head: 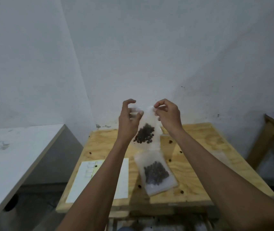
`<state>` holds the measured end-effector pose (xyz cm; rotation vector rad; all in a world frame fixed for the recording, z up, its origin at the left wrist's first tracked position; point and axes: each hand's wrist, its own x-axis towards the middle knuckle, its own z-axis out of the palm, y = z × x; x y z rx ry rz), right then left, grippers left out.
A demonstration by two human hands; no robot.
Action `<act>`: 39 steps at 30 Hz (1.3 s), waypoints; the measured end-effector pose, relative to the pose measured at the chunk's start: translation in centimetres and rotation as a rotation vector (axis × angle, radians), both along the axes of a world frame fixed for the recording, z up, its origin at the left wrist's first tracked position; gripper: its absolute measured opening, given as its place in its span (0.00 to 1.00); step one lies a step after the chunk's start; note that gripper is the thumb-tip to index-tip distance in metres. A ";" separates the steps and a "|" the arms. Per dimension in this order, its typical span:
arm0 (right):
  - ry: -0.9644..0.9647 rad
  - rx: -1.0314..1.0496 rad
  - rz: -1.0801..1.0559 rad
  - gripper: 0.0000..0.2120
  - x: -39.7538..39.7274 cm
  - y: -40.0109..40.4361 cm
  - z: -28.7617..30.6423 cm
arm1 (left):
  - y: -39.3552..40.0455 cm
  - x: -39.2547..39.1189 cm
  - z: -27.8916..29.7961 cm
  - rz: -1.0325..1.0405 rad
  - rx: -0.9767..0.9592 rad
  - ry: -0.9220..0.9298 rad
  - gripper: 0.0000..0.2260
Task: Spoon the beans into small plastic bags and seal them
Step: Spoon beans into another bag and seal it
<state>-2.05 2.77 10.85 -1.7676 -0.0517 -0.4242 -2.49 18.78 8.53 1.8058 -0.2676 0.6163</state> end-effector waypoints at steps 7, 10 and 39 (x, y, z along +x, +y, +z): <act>0.017 0.068 0.137 0.06 -1.8 0.4 0.3 | -0.7 -1.9 1.7 -0.116 -0.209 0.099 0.03; 0.049 0.138 0.142 0.04 -2.4 0.5 0.3 | -1.0 -2.4 1.7 -0.108 -0.268 0.121 0.04; 0.165 0.256 -0.031 0.12 -3.5 2.0 -1.3 | 0.2 -3.1 -0.1 -0.210 -0.438 0.368 0.16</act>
